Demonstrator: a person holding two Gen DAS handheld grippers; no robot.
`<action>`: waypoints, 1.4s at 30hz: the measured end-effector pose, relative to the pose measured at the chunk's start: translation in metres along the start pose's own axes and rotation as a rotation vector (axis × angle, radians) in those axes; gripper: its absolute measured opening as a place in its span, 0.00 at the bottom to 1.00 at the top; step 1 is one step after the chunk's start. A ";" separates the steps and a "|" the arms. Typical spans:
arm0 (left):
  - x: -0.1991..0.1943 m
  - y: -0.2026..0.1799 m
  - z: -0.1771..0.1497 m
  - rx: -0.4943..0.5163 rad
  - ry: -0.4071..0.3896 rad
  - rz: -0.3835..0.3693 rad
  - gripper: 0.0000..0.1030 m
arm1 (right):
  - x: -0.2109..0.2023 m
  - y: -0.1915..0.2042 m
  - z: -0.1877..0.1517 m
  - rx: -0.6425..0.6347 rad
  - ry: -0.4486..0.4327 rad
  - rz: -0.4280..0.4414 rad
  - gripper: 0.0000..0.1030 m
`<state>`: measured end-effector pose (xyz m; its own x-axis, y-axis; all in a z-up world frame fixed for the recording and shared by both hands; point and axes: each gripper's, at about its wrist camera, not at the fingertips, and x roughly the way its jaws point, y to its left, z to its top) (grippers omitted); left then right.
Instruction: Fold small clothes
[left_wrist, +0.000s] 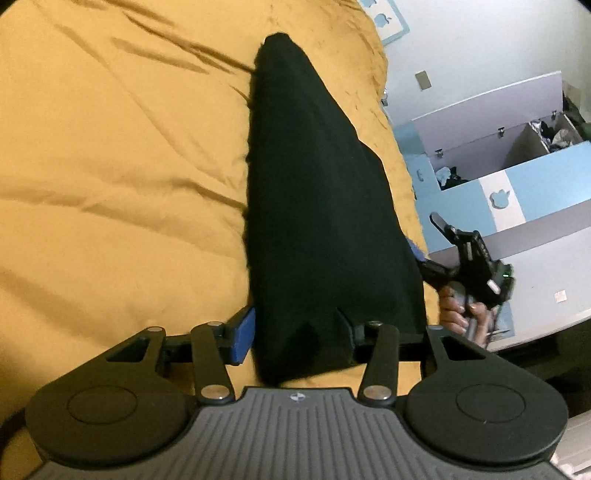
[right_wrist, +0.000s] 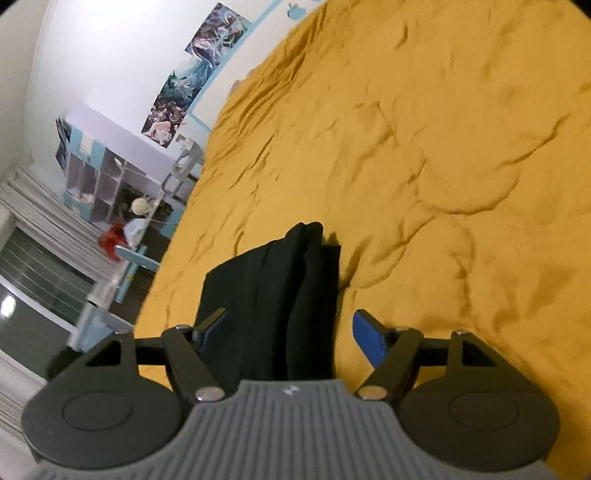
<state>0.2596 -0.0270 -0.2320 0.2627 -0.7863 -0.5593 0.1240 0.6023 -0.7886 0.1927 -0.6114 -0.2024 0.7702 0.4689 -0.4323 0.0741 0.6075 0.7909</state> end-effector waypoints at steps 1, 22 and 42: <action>0.005 0.002 0.003 -0.009 0.011 -0.007 0.58 | 0.009 -0.004 0.002 0.024 0.016 0.013 0.75; 0.074 -0.002 0.018 0.022 0.153 -0.130 0.65 | 0.148 -0.014 0.033 0.036 0.129 0.070 0.76; -0.011 -0.043 0.053 0.069 -0.035 -0.202 0.15 | 0.115 0.136 0.030 -0.199 -0.019 -0.011 0.22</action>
<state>0.3021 -0.0372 -0.1780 0.2590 -0.8874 -0.3814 0.2423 0.4419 -0.8637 0.3100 -0.4943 -0.1315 0.7820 0.4508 -0.4305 -0.0430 0.7280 0.6842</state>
